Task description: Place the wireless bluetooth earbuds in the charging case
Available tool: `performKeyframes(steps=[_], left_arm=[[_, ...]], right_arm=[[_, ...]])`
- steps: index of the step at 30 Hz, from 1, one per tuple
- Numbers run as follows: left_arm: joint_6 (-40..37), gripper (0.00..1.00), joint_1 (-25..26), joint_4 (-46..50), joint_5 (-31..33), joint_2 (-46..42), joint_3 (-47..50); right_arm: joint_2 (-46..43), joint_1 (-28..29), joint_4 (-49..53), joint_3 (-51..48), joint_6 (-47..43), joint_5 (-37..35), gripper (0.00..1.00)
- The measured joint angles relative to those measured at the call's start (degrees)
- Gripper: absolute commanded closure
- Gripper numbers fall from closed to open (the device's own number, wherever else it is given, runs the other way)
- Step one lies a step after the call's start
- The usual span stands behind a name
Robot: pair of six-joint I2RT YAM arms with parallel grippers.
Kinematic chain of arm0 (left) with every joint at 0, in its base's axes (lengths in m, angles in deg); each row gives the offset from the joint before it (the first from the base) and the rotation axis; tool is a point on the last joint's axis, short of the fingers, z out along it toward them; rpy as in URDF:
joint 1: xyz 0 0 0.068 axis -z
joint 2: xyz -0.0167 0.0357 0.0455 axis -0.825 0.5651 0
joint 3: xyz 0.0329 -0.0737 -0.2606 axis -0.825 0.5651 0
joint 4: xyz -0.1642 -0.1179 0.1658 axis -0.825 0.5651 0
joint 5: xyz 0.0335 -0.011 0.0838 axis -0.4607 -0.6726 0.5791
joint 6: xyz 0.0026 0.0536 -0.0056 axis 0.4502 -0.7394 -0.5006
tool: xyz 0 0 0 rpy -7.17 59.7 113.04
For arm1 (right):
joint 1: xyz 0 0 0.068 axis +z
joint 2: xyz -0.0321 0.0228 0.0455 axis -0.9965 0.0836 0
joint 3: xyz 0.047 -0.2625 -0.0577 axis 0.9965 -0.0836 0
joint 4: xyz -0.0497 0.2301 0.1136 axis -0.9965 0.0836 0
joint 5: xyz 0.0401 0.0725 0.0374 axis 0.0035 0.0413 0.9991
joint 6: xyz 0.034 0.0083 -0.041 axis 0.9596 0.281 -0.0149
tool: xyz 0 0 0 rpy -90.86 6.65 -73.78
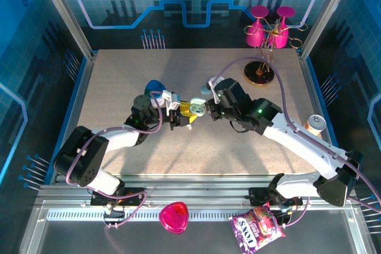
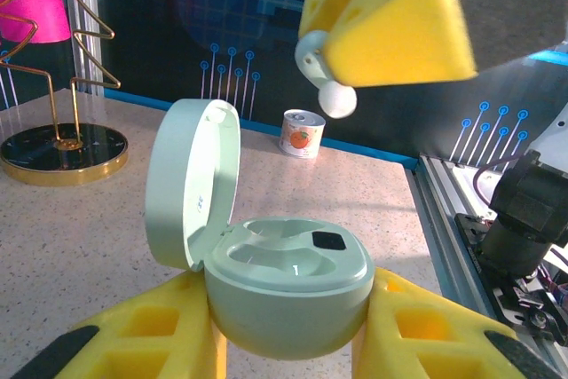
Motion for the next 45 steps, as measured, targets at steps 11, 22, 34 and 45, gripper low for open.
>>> performKeyframes(steps=[11,22,34,45], left_arm=[[0.1,0.67,-0.1,0.1,0.0,0.0,-0.5],[0.5,0.68,-0.1,0.1,-0.3,0.0,-0.5],[1.9,0.68,-0.1,0.1,-0.3,0.0,-0.5],[1.9,0.68,-0.2,0.1,-0.8,0.0,-0.5]], right_arm=[[2.9,0.9,-1.6,0.2,-2.6,0.5,0.81],[5.1,0.9,-1.9,0.2,-4.2,0.9,0.81],[6.6,1.0,-1.8,0.2,-6.0,0.7,0.8],[6.6,1.0,-1.9,0.2,-7.0,0.4,0.65]])
